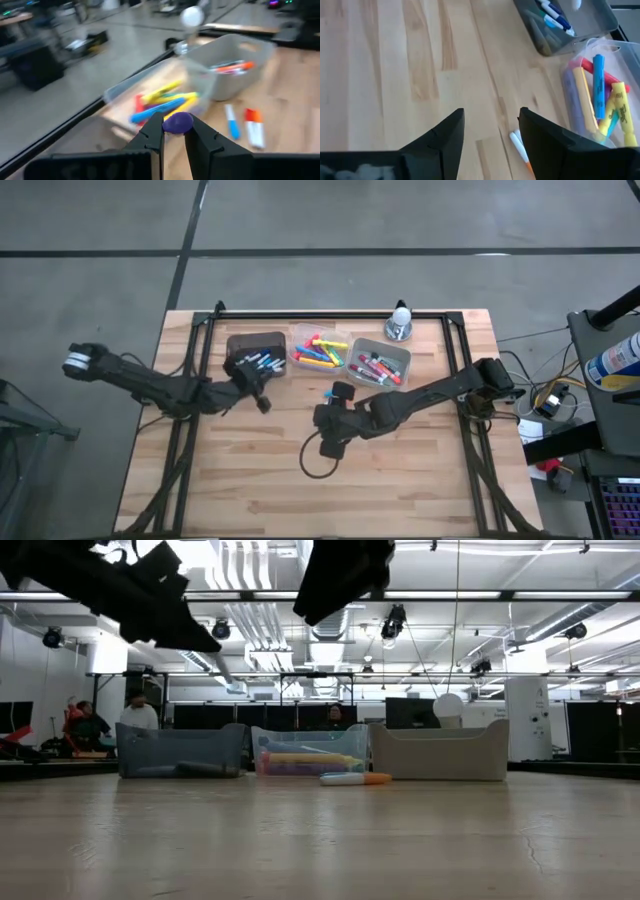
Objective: Pick & Place Markers
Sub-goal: Put the blue mini marker into the black bin, then put the orange mini marker into the black bin
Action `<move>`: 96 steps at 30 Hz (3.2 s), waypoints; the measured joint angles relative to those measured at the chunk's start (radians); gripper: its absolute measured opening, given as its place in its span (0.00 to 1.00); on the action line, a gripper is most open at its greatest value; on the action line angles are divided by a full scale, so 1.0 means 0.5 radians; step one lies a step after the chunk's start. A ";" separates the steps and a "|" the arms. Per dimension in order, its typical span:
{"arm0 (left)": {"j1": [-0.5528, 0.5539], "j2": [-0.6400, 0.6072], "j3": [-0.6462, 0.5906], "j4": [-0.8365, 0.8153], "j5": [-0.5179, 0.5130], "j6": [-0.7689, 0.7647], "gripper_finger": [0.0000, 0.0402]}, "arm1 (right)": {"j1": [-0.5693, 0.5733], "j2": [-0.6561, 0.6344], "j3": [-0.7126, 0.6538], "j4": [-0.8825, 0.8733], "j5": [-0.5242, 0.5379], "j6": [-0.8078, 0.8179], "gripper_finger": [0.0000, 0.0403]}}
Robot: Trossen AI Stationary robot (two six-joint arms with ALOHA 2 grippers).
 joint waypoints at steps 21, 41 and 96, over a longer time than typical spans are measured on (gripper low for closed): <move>1.116 0.061 -0.010 -0.474 0.799 -0.331 0.12 | 0.007 0.000 -0.010 0.002 0.001 0.001 0.43; 1.221 0.104 0.026 -0.572 1.129 -0.406 0.44 | 0.002 0.000 -0.075 0.006 0.002 -0.064 0.42; -0.074 -0.116 0.054 0.604 1.905 -0.146 0.46 | -0.513 0.001 -0.996 0.618 -0.540 -0.893 0.42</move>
